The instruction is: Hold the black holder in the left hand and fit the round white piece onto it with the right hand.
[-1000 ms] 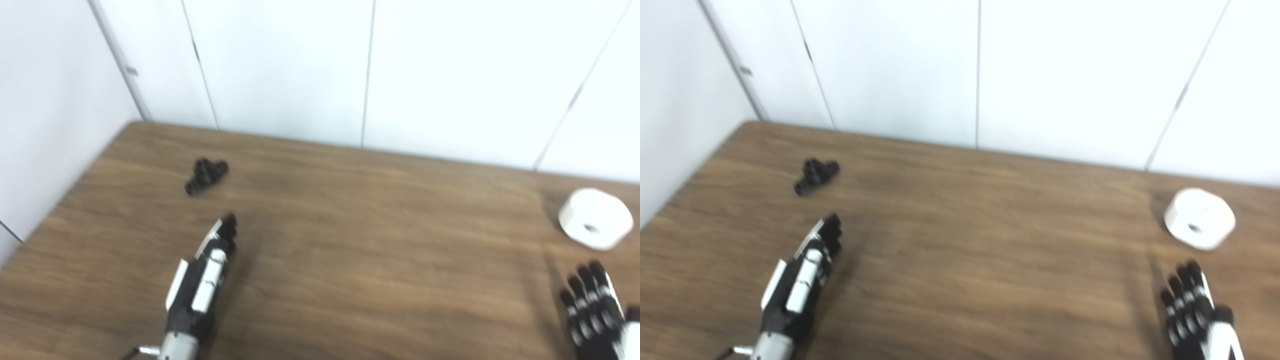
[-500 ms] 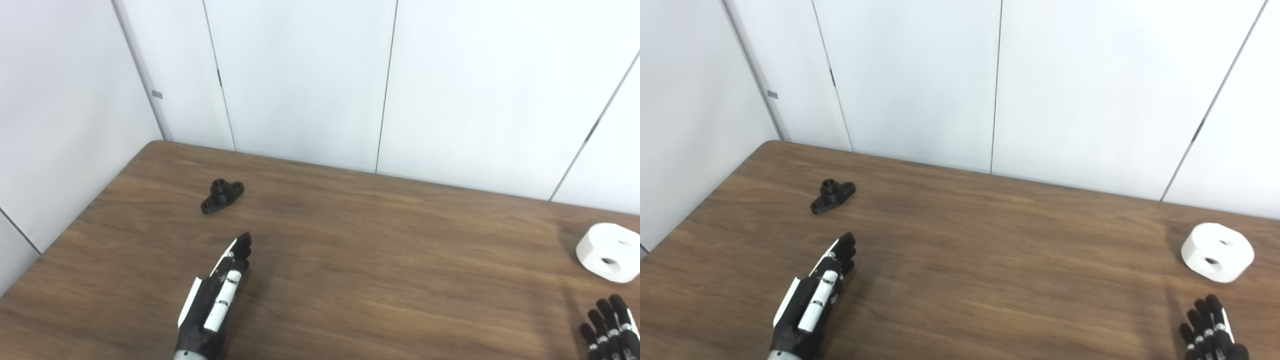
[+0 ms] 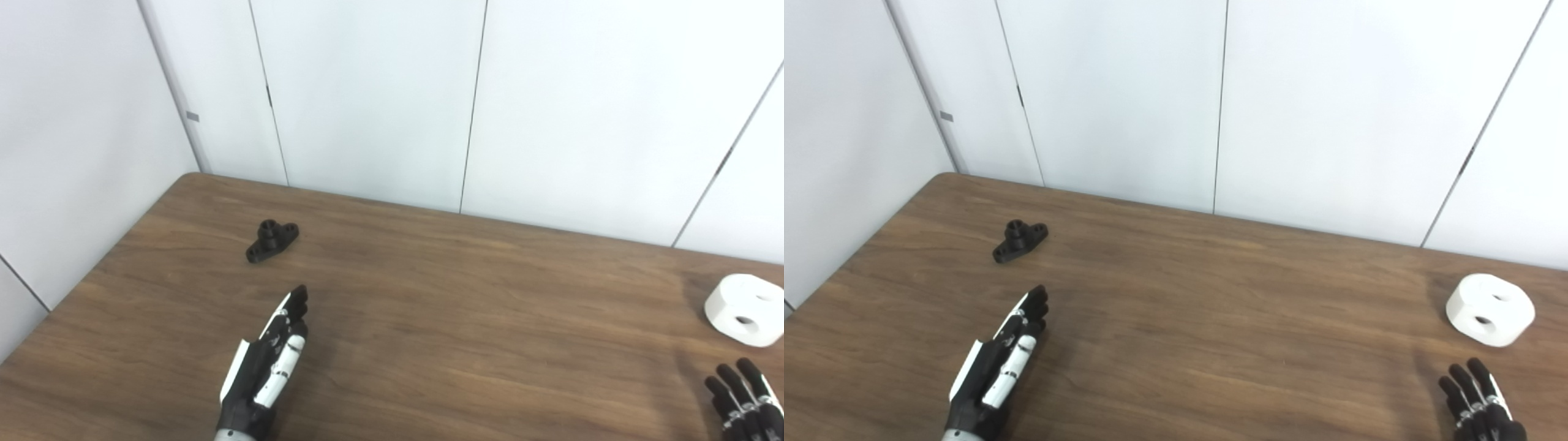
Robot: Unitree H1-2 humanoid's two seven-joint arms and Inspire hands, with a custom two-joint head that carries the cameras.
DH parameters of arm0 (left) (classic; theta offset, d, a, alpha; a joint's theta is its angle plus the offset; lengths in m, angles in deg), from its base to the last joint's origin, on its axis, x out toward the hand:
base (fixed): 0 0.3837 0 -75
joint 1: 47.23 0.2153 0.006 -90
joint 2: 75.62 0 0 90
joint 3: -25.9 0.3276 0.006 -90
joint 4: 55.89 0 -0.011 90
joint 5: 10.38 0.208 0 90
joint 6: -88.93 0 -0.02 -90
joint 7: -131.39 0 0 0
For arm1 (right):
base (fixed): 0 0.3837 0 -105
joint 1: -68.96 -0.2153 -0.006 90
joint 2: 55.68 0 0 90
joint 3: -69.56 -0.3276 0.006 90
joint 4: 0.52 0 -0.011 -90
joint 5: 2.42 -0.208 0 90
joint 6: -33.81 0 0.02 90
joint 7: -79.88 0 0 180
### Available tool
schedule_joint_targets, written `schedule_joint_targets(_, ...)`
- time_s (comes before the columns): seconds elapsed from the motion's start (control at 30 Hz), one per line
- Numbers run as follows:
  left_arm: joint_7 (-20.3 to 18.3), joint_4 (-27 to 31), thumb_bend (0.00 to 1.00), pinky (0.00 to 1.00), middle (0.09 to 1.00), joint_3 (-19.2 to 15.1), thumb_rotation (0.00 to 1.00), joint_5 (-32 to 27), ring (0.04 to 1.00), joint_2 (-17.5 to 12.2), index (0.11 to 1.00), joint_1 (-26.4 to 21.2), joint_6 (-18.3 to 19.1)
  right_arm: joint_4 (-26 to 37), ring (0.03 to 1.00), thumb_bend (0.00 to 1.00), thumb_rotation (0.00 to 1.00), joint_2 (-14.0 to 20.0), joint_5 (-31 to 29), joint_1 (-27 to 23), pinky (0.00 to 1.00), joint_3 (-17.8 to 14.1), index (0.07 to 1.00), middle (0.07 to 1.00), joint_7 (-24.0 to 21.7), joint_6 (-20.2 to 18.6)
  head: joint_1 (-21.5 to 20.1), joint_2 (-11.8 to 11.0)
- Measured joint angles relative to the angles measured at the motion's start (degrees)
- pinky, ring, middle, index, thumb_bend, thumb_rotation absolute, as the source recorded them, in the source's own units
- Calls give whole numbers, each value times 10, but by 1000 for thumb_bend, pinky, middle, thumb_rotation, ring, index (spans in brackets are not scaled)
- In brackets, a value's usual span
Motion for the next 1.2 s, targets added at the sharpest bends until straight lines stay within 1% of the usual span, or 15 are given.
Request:
schedule_joint_targets(0.1,10,15,438,920,940,-1,250,28,939,-2,943,-1,20,-2,853,747,871,2,2,-1,844,0,877,872,0,1,4,0)
schedule_joint_targets(0.2,27,31,492,898,931,-4,186,86,923,-3,931,-2,40,-4,843,756,857,3,3,-2,810,0,860,863,0,4,3,0)
schedule_joint_targets(0.27,40,46,556,879,928,-6,150,132,913,-5,923,-6,49,-6,842,784,847,3,3,-2,817,0,856,863,-1,7,1,-1)
schedule_joint_targets(0.3,44,50,573,888,933,-9,142,152,919,-6,923,-10,54,-7,841,796,841,3,2,-2,824,0,857,863,-1,7,1,-1)
schedule_joint_targets(0.4,56,56,627,895,929,-17,160,210,924,-11,907,-29,66,-10,838,810,833,9,0,-3,821,2,858,862,-2,8,-3,-1)
schedule_joint_targets(0.47,64,58,656,912,930,-23,132,240,927,-15,901,-46,81,-12,832,820,823,13,-1,-4,791,4,852,858,-2,9,-3,-3)
schedule_joint_targets(0.53,70,58,691,873,918,-33,122,263,910,-19,888,-62,93,-13,829,818,815,14,-3,-4,770,4,849,855,-2,9,-4,-2)
schedule_joint_targets(0.57,72,58,704,864,918,-36,133,276,909,-22,888,-69,99,-12,825,824,816,15,-3,-4,758,5,846,852,-2,10,-4,-2)
schedule_joint_targets(0.63,72,58,722,880,931,-39,163,292,924,-28,893,-83,111,-12,823,836,816,17,-3,-4,755,7,846,850,-2,10,-4,-2)
schedule_joint_targets(0.73,71,58,736,902,952,-43,240,312,942,-32,907,-97,139,-12,831,846,817,19,-2,-3,766,9,855,860,-2,10,-5,-2)
schedule_joint_targets(0.77,69,59,737,903,953,-43,249,320,943,-34,908,-99,150,-12,833,847,817,20,-2,-3,768,10,856,862,-2,10,-5,-2)
schedule_joint_targets(0.83,67,59,730,946,963,-43,255,323,968,-41,918,-103,161,-12,836,839,823,20,-1,-3,766,11,854,865,-1,10,-5,-1)
schedule_joint_targets(0.93,66,56,713,989,960,-49,241,321,996,-52,915,-115,163,-12,844,842,828,21,3,-3,769,13,860,877,-1,10,-5,0)
schedule_joint_targets(1.1,67,30,695,1000,956,-58,253,312,1000,-80,898,-148,154,-12,866,841,833,22,4,-2,802,15,884,894,-1,10,-5,1)
schedule_joint_targets(1.2,70,14,697,1000,961,-59,257,323,1000,-94,893,-164,154,-12,872,846,835,22,3,-2,810,15,892,898,-1,10,-4,2)
